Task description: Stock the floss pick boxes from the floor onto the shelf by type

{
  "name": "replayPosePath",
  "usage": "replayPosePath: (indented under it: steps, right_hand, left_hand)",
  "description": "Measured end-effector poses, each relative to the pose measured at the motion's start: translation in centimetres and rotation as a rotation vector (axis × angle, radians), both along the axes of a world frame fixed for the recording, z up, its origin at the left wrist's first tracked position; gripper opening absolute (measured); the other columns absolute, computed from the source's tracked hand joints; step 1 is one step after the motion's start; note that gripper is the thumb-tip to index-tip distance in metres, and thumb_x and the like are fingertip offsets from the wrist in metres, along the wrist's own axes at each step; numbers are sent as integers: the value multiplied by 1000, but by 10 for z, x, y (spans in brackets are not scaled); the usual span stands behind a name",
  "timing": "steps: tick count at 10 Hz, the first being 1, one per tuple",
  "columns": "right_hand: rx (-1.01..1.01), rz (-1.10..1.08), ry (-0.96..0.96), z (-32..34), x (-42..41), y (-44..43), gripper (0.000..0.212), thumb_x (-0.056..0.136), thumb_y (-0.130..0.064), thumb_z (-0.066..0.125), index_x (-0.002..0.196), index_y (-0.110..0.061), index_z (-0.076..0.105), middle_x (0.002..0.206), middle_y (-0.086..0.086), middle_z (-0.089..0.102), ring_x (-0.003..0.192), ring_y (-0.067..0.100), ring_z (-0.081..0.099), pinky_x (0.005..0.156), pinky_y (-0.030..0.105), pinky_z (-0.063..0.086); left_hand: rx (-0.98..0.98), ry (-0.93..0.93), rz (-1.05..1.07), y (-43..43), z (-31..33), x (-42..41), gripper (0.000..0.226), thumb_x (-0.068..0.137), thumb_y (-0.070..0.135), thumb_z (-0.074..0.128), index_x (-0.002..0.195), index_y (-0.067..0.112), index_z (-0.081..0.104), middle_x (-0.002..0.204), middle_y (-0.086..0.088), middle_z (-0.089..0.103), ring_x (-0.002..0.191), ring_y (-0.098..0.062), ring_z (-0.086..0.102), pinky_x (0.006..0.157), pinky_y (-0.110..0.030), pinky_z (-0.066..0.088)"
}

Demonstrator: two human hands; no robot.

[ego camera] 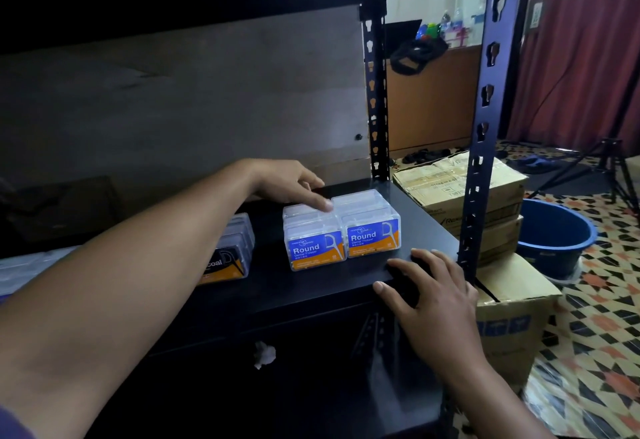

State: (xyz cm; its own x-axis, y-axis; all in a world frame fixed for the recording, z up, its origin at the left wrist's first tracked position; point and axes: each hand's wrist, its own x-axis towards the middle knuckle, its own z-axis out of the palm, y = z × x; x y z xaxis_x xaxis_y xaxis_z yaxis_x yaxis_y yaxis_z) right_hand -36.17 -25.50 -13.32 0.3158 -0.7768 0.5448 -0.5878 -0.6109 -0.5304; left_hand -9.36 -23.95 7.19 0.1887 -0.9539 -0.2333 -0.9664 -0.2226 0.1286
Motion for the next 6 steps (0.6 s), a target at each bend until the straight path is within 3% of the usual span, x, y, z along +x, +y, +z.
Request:
replayPosePath:
  steps: [1, 2, 3, 4, 5, 6]
  right_hand:
    - [20, 0, 10, 2, 0, 1, 44, 82, -67, 59, 119, -44, 65, 137, -10, 50, 139, 13, 30, 103, 50, 31]
    - [23, 9, 17, 2, -1, 2, 46, 82, -68, 57, 121, -44, 64, 139, -11, 49, 141, 13, 29, 104, 49, 30]
    - [28, 9, 18, 3, -1, 3, 45, 83, -67, 56, 121, -44, 64, 139, -11, 48, 141, 13, 28, 105, 49, 30]
    - [22, 5, 25, 3, -1, 2, 45, 85, -71, 53, 120, -45, 64, 138, -12, 49, 140, 12, 29, 105, 49, 30]
    - [14, 2, 29, 4, 0, 4, 43, 84, -68, 58, 120, -45, 64, 138, -12, 49, 140, 12, 29, 105, 48, 30]
    - [8, -8, 32, 6, -1, 3, 43, 85, -68, 56, 121, -45, 63, 139, -12, 48, 141, 12, 28, 106, 48, 29]
  left_hand:
    - [95, -46, -7, 8, -9, 0, 119, 56, 76, 78, 155, 30, 30, 147, 5, 48, 131, -15, 48, 113, -33, 35]
    - [94, -10, -27, 14, -20, 0, 104, 58, 66, 84, 147, 30, 43, 128, 11, 63, 114, -10, 60, 108, -35, 43]
    - [65, 40, -56, 16, -24, 1, 77, 58, 66, 84, 123, 34, 59, 107, 14, 71, 99, -7, 67, 100, -40, 49]
    - [70, 62, -54, 18, -23, 0, 65, 64, 62, 84, 118, 33, 62, 106, 15, 72, 98, -6, 67, 100, -40, 49]
    - [74, 18, -3, 22, -21, -5, 96, 65, 60, 84, 146, 28, 44, 130, 12, 63, 117, -8, 59, 109, -33, 41]
    - [-3, 35, 24, 26, -19, -10, 117, 64, 64, 82, 157, 28, 22, 155, 5, 40, 138, -15, 41, 114, -31, 32]
